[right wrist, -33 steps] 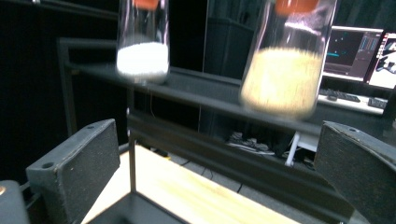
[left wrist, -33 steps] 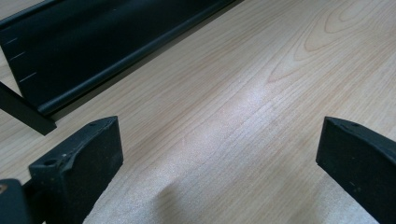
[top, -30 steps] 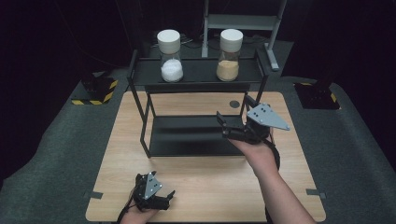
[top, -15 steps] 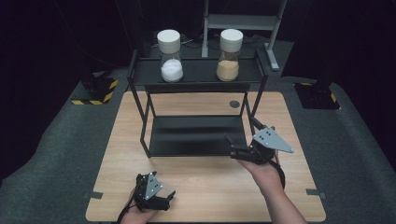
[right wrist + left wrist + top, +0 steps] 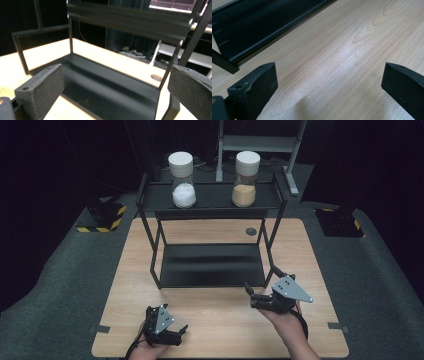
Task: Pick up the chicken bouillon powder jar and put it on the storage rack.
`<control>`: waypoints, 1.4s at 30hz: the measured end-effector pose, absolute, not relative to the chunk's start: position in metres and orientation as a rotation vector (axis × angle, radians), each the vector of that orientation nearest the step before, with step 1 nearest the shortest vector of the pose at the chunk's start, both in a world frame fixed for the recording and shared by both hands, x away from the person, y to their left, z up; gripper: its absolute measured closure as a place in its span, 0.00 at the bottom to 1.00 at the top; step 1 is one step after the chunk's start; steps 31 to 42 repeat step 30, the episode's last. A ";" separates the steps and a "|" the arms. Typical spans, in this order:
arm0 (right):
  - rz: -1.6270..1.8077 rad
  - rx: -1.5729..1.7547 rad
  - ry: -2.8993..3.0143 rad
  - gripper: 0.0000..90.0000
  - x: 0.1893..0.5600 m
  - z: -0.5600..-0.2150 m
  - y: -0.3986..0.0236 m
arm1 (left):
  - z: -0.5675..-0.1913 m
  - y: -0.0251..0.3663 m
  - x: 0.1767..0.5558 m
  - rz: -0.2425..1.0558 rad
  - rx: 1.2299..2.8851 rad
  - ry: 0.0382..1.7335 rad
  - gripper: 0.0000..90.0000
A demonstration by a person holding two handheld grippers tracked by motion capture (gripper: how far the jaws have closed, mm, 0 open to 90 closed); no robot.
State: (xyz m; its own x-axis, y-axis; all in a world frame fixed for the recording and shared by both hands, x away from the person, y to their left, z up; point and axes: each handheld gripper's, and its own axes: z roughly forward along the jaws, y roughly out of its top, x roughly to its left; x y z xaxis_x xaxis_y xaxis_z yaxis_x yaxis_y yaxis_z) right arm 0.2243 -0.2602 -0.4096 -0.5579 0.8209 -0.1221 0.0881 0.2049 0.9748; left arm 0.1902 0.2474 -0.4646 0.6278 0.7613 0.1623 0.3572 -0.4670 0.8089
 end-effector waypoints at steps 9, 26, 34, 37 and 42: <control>1.322 0.896 1.903 0.00 0.214 -0.448 -0.262 | -0.465 0.247 0.190 0.668 2.078 0.872 0.01; 1.143 0.952 1.996 0.00 0.205 -0.478 -0.259 | -0.464 0.245 0.190 0.680 2.088 0.873 0.01; 1.131 0.939 1.998 0.00 0.202 -0.478 -0.258 | -0.464 0.244 0.190 0.684 2.096 0.869 0.01; 1.131 0.939 1.998 0.00 0.202 -0.478 -0.258 | -0.464 0.244 0.190 0.684 2.096 0.869 0.01; 1.131 0.939 1.998 0.00 0.202 -0.478 -0.258 | -0.464 0.244 0.190 0.684 2.096 0.869 0.01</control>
